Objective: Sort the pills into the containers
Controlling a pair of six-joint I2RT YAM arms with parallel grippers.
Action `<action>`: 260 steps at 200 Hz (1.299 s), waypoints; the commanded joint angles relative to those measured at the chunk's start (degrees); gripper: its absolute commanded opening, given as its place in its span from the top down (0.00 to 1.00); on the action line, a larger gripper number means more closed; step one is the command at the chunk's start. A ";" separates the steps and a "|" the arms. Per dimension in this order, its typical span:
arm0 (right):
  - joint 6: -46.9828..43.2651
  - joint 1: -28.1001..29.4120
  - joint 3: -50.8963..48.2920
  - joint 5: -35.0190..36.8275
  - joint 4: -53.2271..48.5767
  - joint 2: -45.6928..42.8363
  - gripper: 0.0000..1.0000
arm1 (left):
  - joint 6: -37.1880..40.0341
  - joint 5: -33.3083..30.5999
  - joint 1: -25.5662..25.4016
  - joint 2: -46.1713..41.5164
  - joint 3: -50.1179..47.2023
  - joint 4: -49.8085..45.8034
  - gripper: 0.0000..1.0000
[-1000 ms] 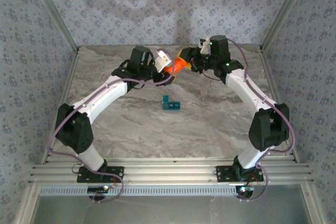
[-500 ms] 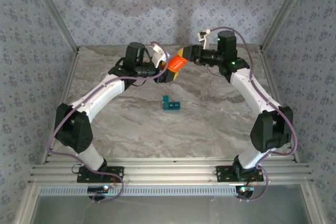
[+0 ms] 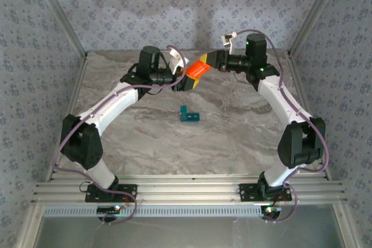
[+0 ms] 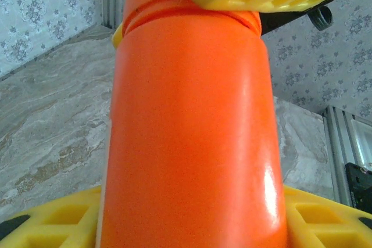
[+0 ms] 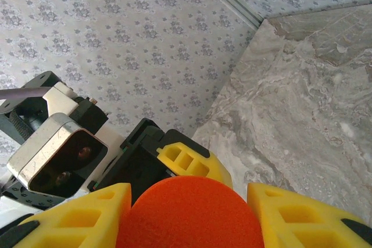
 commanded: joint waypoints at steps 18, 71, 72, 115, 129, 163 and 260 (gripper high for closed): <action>2.86 -5.72 -1.83 4.44 6.00 0.27 0.71 | 0.47 3.88 2.23 -3.30 0.66 -1.14 1.00; 3.56 -3.25 0.69 4.92 3.35 1.11 0.58 | 1.23 1.64 2.16 -3.22 0.77 -1.22 1.00; 3.56 -3.12 0.81 5.03 3.27 1.11 0.57 | 1.22 1.58 2.16 -3.22 0.79 -1.22 1.00; 9.17 -0.35 1.48 11.13 1.75 -0.35 0.15 | 5.71 -5.59 1.82 -3.14 0.86 -2.76 1.00; 12.14 -0.18 1.26 13.95 0.10 -0.90 0.14 | 6.82 -7.66 1.77 -3.07 0.47 -2.54 1.00; 21.26 0.50 -1.01 23.00 -4.47 -2.41 0.14 | 11.02 -16.07 0.11 -3.36 -1.00 -1.59 1.00; 27.99 4.57 0.23 29.48 -9.02 -1.09 0.11 | 15.89 -21.25 -2.69 -1.40 -1.04 -2.01 1.00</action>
